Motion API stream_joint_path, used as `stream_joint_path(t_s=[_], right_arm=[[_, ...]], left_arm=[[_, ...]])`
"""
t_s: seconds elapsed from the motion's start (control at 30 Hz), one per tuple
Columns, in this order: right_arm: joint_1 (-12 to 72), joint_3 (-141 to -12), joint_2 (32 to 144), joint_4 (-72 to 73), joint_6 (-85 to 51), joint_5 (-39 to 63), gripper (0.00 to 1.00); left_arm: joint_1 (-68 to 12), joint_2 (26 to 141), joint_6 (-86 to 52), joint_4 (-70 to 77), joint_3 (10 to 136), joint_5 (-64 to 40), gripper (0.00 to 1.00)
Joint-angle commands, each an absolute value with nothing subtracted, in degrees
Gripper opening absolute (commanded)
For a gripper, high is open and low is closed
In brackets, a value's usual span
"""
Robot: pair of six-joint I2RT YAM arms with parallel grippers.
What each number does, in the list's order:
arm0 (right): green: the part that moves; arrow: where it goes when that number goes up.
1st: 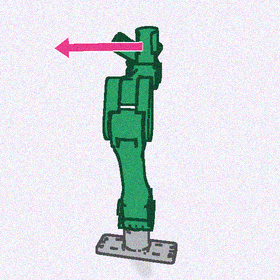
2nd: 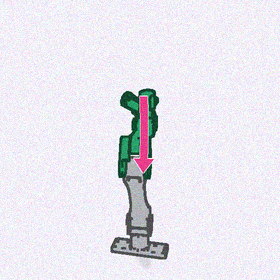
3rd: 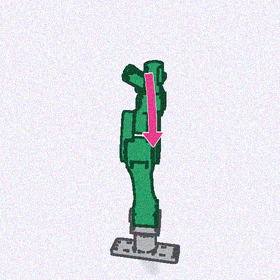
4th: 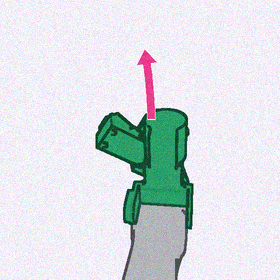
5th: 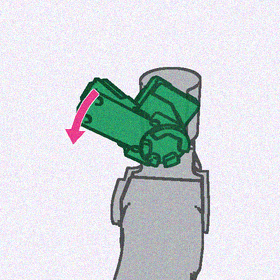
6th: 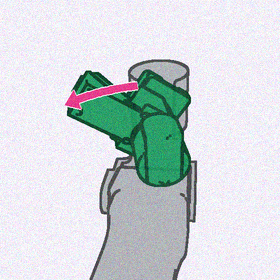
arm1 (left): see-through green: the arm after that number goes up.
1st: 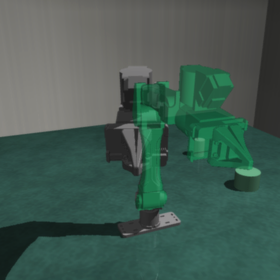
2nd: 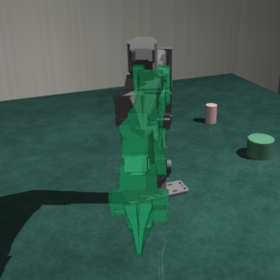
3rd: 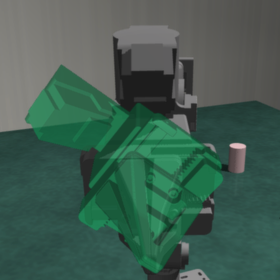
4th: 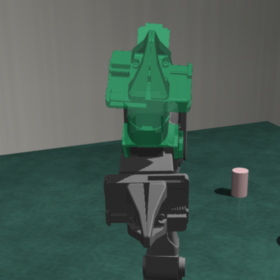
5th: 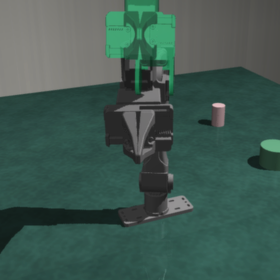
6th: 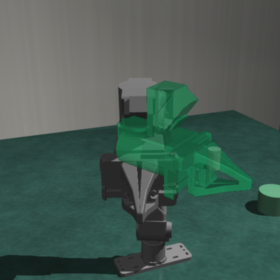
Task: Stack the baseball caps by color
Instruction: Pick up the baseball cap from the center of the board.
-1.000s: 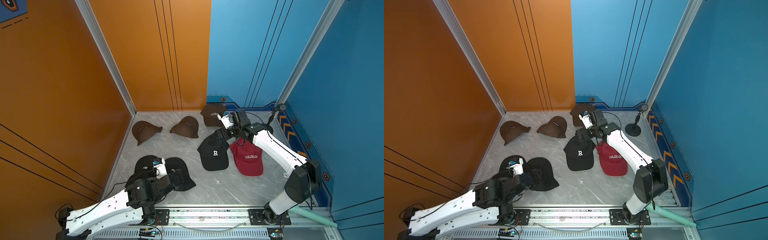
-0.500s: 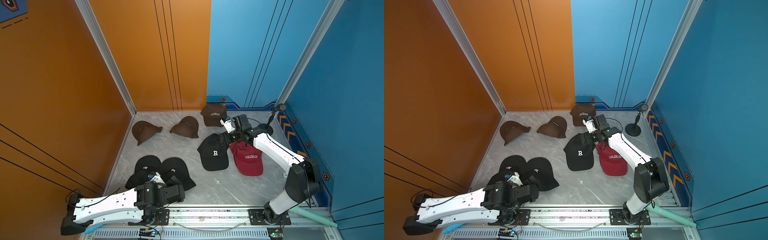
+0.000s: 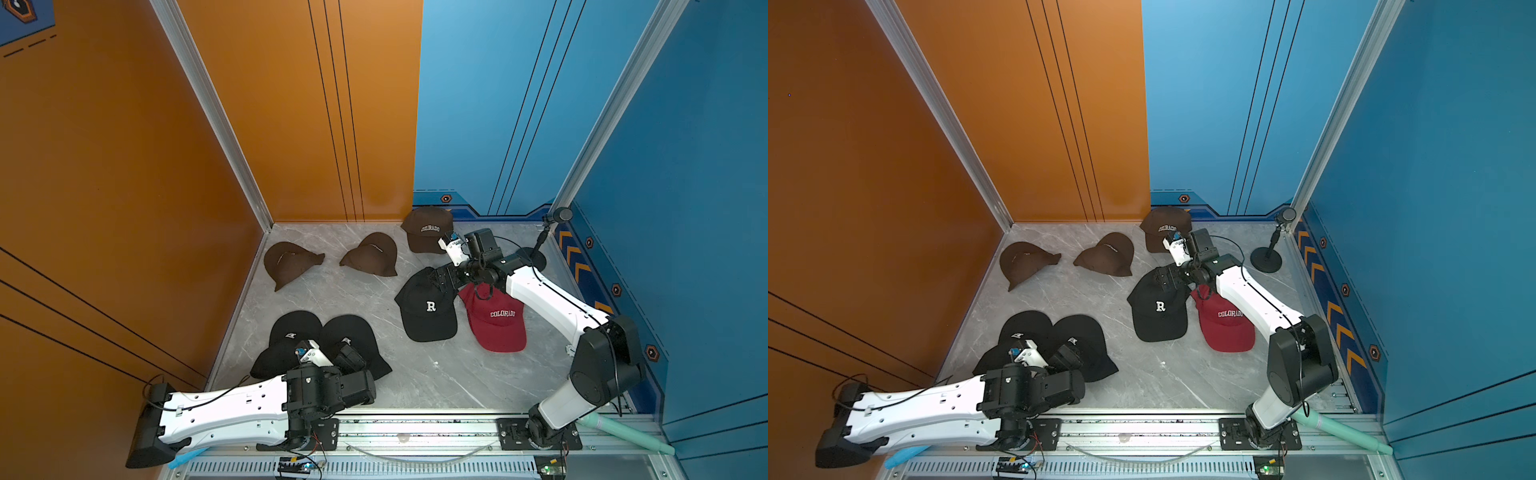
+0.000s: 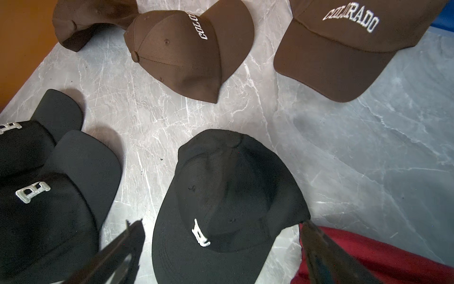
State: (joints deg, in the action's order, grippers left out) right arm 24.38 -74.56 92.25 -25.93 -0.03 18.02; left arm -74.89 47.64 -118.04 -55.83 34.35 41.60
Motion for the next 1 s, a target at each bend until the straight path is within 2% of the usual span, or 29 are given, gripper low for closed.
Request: stream_joint_path(t_s=[0.0,0.17,0.5,0.73,0.9,0.97], right_arm=[[24.87,-76.46,92.86,-25.90,-0.80,18.81,1.00],[24.96,-76.63,92.86,-26.10,-0.62,18.85,1.00],[25.31,-76.70,92.90,-26.81,-0.13,19.07,1.00],[25.49,-77.42,92.75,-27.93,0.43,19.14,1.00],[25.66,-77.56,92.77,-28.46,0.70,19.25,1.00],[25.74,-77.66,92.68,-28.65,0.70,19.17,1.00]], left_arm=[[-73.68,47.97,-115.38,-49.87,31.45,43.80,0.89],[-73.31,47.15,-113.82,-49.76,30.86,44.36,0.54],[-67.03,43.54,-106.26,-49.74,29.92,45.92,0.40],[-59.16,39.74,-92.57,-49.19,32.30,45.92,0.00],[-51.49,35.61,-78.11,-44.24,32.98,42.61,0.00],[-47.42,34.10,-69.86,-39.26,32.78,37.61,0.00]])
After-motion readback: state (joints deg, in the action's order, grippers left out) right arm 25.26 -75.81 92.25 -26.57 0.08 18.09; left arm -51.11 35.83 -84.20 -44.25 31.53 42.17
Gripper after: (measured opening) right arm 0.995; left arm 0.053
